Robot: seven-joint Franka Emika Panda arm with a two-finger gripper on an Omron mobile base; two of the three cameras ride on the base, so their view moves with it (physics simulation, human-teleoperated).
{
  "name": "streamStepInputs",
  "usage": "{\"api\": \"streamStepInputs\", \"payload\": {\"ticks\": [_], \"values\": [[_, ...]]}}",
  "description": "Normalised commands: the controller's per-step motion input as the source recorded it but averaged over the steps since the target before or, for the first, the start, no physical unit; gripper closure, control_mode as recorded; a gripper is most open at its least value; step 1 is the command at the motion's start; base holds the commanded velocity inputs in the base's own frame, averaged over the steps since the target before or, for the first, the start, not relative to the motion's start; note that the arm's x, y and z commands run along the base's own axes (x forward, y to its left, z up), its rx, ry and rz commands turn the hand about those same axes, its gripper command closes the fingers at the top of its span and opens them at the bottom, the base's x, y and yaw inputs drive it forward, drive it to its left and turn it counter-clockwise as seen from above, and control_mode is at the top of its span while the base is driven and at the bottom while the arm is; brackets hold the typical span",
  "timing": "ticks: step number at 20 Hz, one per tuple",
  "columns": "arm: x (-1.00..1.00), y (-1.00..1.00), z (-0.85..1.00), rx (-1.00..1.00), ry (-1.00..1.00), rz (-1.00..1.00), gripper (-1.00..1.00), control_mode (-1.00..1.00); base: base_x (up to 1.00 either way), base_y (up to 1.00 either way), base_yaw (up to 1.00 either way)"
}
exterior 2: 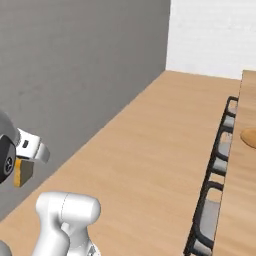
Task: Start the toaster. Once the lever pops up, take the bread to the plate on the dining counter.
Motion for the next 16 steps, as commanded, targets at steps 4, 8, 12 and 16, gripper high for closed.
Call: {"api": "streamStepInputs", "payload": {"ticks": [4, 8, 12, 16], "values": [[0.00, 0.00, 0.00, 0.00, 0.00, 0.00, 1.00, 1.00, 0.83, 0.41, -0.71], [0.00, 0.00, 0.00, 0.00, 0.00, 0.00, 1.00, 1.00, 0.88, 0.50, -0.70], [0.00, 0.00, 0.00, 0.00, 0.00, 0.00, 1.00, 1.00, 0.98, 0.64, -0.66], [0.00, 0.00, 0.00, 0.00, 0.00, 0.00, 1.00, 1.00, 0.99, 0.71, -0.65]]}}
